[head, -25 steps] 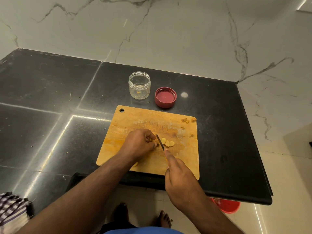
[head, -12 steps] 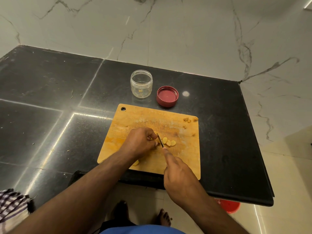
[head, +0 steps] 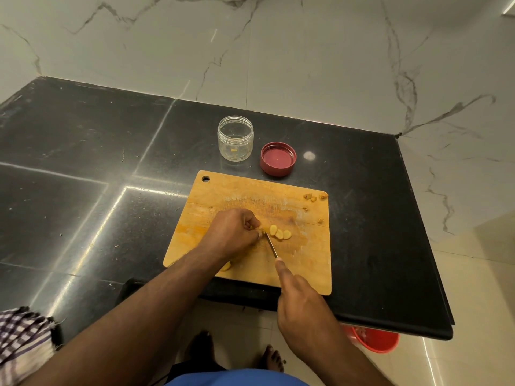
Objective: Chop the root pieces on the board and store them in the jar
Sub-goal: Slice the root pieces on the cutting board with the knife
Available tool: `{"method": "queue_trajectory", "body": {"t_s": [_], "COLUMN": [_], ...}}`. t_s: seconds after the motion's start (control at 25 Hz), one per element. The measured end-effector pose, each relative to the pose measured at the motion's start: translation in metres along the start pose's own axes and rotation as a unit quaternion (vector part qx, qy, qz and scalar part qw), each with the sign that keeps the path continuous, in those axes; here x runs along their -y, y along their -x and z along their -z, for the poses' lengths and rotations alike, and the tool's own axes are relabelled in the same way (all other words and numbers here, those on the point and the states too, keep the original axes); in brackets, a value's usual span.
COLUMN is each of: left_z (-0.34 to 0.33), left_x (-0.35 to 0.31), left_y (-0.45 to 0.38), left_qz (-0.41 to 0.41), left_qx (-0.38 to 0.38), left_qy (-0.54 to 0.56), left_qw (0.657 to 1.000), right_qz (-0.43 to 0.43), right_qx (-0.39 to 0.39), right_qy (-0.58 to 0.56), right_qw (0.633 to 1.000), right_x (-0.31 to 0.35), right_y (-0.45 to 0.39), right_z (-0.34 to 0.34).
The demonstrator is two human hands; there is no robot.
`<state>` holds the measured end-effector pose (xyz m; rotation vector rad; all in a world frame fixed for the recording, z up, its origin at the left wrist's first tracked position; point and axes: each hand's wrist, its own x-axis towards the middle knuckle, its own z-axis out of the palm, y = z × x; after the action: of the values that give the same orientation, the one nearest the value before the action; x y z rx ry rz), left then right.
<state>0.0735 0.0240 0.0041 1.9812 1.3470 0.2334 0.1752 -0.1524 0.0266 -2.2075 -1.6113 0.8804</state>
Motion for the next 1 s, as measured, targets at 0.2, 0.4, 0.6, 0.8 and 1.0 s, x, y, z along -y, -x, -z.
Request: {"method": "queue_trajectory", "body": {"t_s": [0.2, 0.4, 0.6, 0.8, 1.0], "left_z": [0.001, 0.001, -0.001, 0.001, 0.004], "left_x": [0.000, 0.002, 0.005, 0.005, 0.006], "left_y": [0.000, -0.001, -0.002, -0.003, -0.005], "left_qz": [0.006, 0.004, 0.013, 0.003, 0.003], "left_qx": [0.015, 0.022, 0.015, 0.014, 0.032], "left_qy": [0.004, 0.012, 0.024, 0.012, 0.015], "left_qw": [1.000, 1.000, 1.000, 1.000, 0.999], "right_qz": [-0.015, -0.020, 0.013, 0.033, 0.042], "right_qx": [-0.032, -0.067, -0.043, -0.038, -0.032], "right_qy": [-0.092, -0.135, -0.084, -0.036, -0.013], "right_qw": [0.995, 0.988, 0.995, 0.998, 0.999], "right_x": [-0.010, -0.019, -0.006, 0.006, 0.005], "right_y": [0.008, 0.005, -0.004, -0.020, -0.024], "right_z": [0.020, 0.033, 0.025, 0.014, 0.009]}}
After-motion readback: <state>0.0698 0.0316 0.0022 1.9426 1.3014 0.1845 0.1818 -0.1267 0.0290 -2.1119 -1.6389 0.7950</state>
